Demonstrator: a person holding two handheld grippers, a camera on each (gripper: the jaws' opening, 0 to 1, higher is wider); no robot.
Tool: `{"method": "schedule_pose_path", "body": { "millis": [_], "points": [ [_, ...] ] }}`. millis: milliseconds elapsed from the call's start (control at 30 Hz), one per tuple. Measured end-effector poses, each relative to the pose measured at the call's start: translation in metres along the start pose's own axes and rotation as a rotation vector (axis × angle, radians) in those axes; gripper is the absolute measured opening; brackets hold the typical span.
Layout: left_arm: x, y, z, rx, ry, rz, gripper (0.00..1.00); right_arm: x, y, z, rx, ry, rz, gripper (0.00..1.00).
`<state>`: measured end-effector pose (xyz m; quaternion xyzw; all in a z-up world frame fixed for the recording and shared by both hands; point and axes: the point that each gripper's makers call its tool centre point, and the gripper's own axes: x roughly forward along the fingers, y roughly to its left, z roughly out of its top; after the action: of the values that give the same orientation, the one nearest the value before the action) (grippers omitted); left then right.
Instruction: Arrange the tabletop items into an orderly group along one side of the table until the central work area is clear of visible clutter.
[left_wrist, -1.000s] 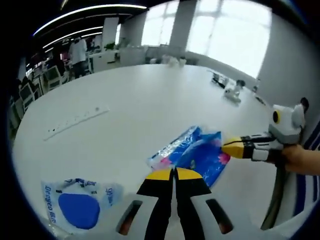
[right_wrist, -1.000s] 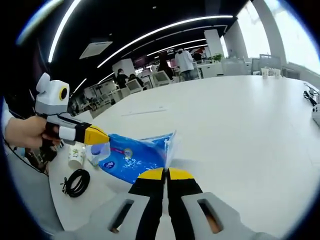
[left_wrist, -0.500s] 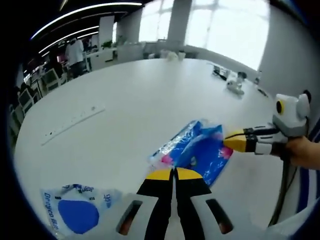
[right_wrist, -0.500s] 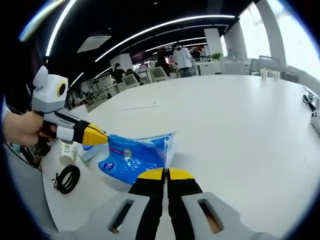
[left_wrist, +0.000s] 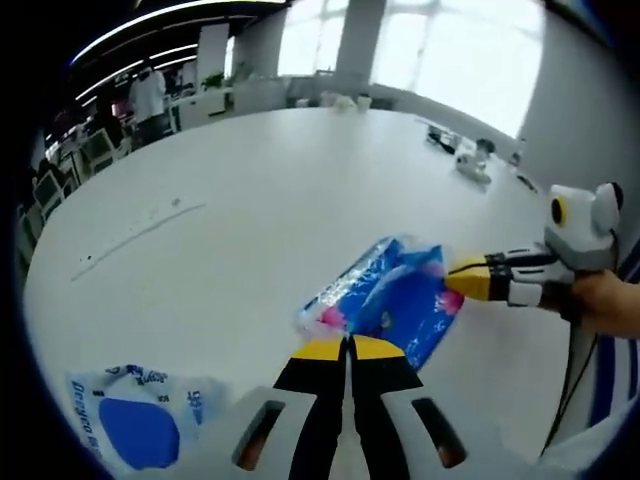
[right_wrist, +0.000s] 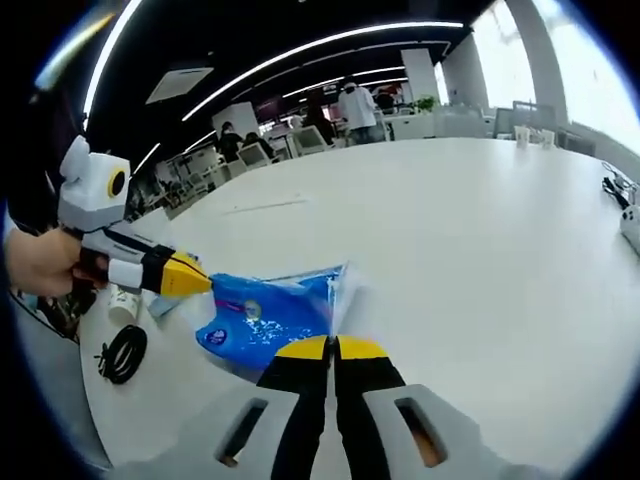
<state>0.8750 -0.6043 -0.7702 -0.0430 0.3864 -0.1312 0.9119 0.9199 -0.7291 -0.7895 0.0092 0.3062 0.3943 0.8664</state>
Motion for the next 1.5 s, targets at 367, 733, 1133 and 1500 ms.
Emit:
{"method": "schedule_pose_path", "body": {
  "millis": [367,733,1133,1500],
  "points": [
    [0.005,0.001,-0.004,-0.032,0.006,-0.002,0.00,0.004,0.001,-0.006,0.021,0.015,0.010,0.00],
    [0.007,0.000,-0.006,-0.050,0.006,0.005,0.00,0.008,-0.001,-0.011,0.025,0.030,0.015,0.00],
    [0.004,-0.004,-0.010,-0.062,0.012,0.018,0.00,0.010,-0.002,-0.016,-0.004,0.070,0.025,0.00],
    [-0.008,-0.005,-0.005,-0.058,-0.032,0.060,0.31,0.006,-0.003,-0.010,-0.023,0.058,0.026,0.24]
  ]
}}
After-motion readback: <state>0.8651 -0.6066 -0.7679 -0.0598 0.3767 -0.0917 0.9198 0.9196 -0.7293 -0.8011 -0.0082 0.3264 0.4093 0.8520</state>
